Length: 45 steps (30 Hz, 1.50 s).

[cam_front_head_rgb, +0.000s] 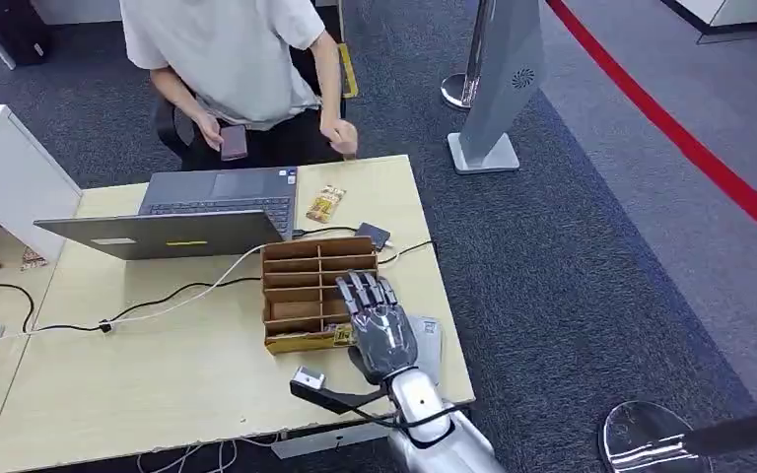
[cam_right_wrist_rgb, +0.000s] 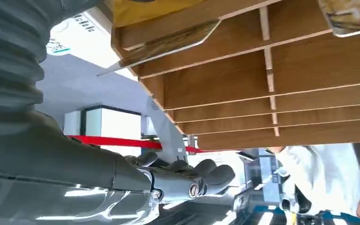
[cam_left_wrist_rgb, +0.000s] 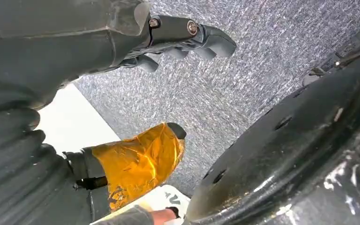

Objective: Pass the card to the sensor for recognition and then transmit it.

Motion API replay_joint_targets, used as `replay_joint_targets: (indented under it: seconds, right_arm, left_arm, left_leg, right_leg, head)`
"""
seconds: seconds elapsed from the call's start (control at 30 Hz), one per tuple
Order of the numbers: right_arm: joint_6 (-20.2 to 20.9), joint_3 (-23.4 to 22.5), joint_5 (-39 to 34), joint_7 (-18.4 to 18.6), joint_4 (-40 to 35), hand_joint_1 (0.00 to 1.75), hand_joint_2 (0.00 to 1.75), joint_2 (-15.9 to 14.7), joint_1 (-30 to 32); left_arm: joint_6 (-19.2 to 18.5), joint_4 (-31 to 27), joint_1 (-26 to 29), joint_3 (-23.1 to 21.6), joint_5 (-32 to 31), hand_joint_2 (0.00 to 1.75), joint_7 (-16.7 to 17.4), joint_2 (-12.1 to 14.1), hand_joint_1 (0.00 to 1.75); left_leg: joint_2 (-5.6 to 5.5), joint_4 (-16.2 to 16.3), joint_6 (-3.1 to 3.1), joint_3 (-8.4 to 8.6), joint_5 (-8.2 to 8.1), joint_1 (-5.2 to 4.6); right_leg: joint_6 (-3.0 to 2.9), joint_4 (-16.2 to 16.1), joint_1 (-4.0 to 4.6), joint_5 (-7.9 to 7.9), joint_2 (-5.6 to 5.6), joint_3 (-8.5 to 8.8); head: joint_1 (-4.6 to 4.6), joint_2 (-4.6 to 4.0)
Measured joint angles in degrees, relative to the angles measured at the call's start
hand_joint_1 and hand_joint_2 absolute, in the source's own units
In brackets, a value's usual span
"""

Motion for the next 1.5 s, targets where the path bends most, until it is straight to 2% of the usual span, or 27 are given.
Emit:
replay_joint_targets:
  seconds: [0.3, 0.47, 0.67, 1.5]
  right_arm:
    - [0.0, -1.2, -0.1, -0.7, -0.1, 0.00, 1.75, 0.0, 0.6]
    - [0.0, -1.7, -0.4, -3.5, -2.2, 0.00, 1.75, 0.0, 1.9]
    - [0.0, -2.1, -0.7, -5.2, -4.2, 0.00, 1.75, 0.0, 3.1]
    - [0.0, -2.5, -0.5, -5.4, -3.7, 0.00, 1.75, 0.4, 3.4]
  left_arm:
    - [0.0, 0.0, 0.0, 0.0, 0.3, 1.75, 0.2, 0.1, 0.00]
    - [0.1, 0.0, 0.0, 0.3, 0.4, 1.75, 0.2, 0.1, 0.00]
    - [0.2, 0.0, 0.0, 0.6, 0.3, 1.75, 0.2, 0.1, 0.00]
    - [0.2, 0.0, 0.0, 1.0, -0.1, 1.75, 0.2, -0.1, 0.00]
  left_leg:
    - [0.00, 0.0, 0.00, 0.00, 0.00, 0.00]
    - [0.01, 0.0, 0.00, 0.00, 0.00, 0.00]
    - [0.01, 0.0, 0.00, 0.00, 0.00, 0.00]
    - [0.00, 0.0, 0.00, -0.01, 0.00, 0.00]
  right_leg:
    - [0.00, 0.0, 0.00, 0.00, 0.00, -0.01]
    - [0.00, 0.0, 0.00, 0.00, 0.00, -0.02]
    - [0.00, 0.0, 0.00, 0.00, 0.00, -0.02]
    - [0.00, 0.0, 0.00, 0.00, 0.00, -0.02]
  head:
    - [0.02, 0.00]
    - [0.00, 0.00]
    - [0.00, 0.00]
    - [0.00, 0.00]
